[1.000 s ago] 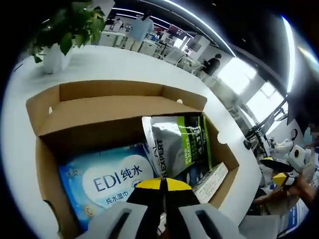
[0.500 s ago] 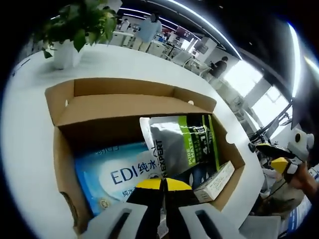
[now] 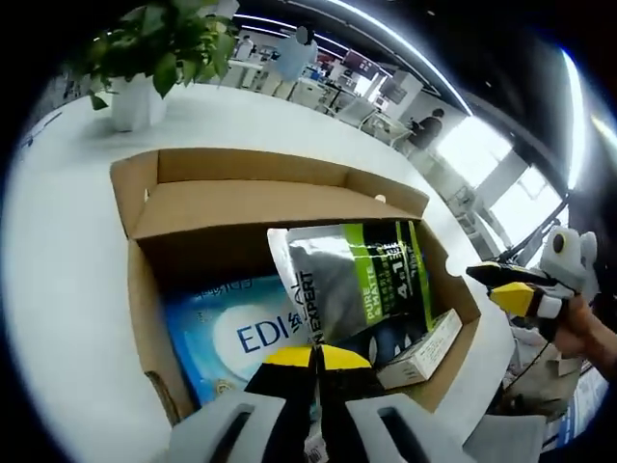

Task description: Operate the shoe box by opening the lid, removing the specified soft item, and placing it in the target area until the item is outside and the box remains undamaged.

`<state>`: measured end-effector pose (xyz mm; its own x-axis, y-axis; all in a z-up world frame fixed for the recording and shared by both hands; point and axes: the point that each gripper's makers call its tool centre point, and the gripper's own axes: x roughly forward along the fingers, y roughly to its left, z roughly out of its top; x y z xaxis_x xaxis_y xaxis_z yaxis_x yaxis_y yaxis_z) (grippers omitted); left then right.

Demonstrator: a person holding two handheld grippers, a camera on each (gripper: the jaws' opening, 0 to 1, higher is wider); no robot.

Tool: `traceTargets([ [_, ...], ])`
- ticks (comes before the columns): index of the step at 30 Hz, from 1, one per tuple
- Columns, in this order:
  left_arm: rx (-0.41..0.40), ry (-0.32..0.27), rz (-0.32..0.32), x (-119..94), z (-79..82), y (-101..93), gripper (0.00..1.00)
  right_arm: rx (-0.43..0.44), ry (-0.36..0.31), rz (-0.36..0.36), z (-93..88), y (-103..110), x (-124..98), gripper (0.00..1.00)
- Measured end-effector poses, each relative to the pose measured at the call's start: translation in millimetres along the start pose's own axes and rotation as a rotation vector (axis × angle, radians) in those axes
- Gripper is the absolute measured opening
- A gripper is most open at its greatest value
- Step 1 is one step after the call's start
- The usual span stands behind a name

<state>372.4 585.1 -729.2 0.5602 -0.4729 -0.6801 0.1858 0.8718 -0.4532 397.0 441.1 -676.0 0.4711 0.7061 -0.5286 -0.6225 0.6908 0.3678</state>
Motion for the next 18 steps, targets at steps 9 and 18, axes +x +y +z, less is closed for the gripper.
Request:
traceTargets([
  [9,-0.005,0.001,-0.001,1.3,0.1,0.5,0.0,0.042,0.046,-0.011,-4.3,-3.9,23.9,0.28],
  [18,-0.012,-0.004,0.0,1.2,-0.6,0.1,0.0,0.065,0.104,-0.034,-8.0,-5.8,49.7,0.2],
])
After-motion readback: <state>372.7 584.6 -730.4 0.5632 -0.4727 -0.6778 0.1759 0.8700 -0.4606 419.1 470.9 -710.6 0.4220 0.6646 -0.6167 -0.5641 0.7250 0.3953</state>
